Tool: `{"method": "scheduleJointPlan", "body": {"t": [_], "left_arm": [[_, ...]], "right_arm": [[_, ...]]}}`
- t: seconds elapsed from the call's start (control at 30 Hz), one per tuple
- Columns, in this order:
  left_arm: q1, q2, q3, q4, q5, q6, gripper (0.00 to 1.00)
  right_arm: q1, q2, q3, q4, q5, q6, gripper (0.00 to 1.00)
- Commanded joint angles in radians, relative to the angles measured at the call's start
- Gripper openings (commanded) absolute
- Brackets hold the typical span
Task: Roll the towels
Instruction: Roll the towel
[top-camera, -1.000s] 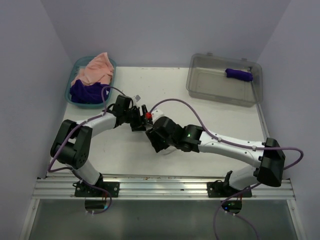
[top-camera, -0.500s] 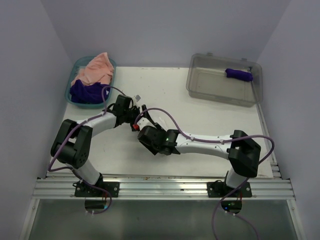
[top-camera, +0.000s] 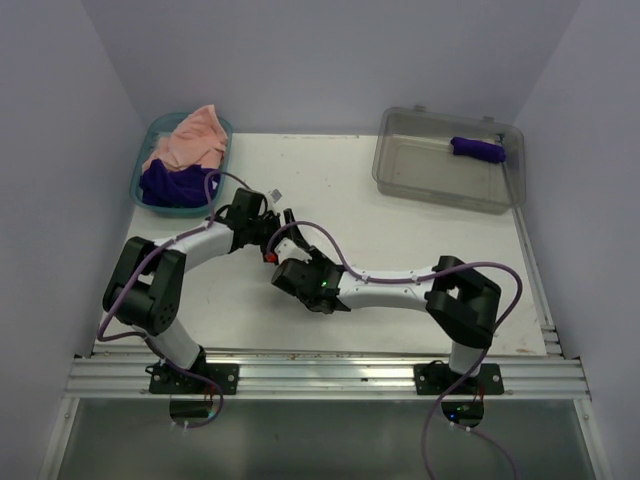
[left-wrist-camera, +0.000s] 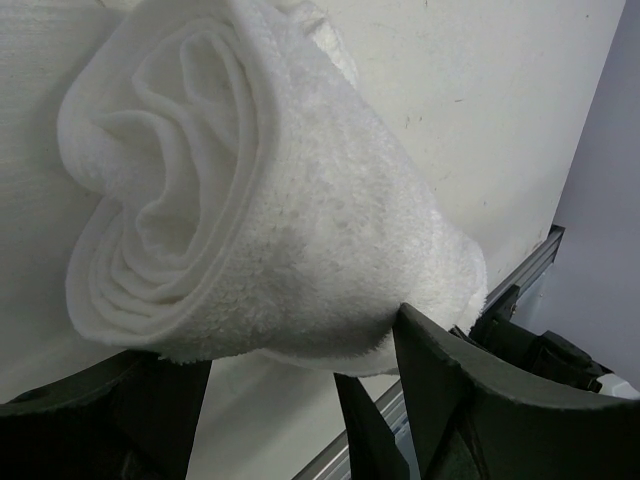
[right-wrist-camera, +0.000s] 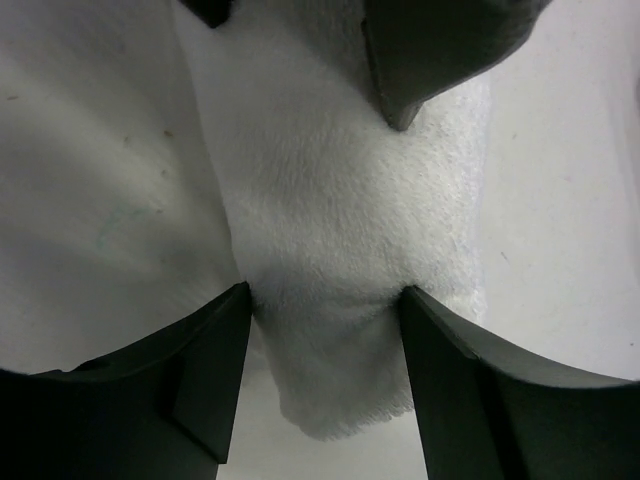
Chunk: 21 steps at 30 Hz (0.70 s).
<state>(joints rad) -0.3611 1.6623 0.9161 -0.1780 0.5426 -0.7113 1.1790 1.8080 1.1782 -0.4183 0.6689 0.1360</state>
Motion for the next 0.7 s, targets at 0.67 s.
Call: {"method": "scheduleJointPlan", "body": {"t": [0.67], "left_arm": [[-0.002, 0.037, 0.063, -0.094, -0.003, 0.07, 0.74]], "right_arm": [[0.051, -0.074, -0.144, 0.317, 0.288, -0.255, 0.77]]}}
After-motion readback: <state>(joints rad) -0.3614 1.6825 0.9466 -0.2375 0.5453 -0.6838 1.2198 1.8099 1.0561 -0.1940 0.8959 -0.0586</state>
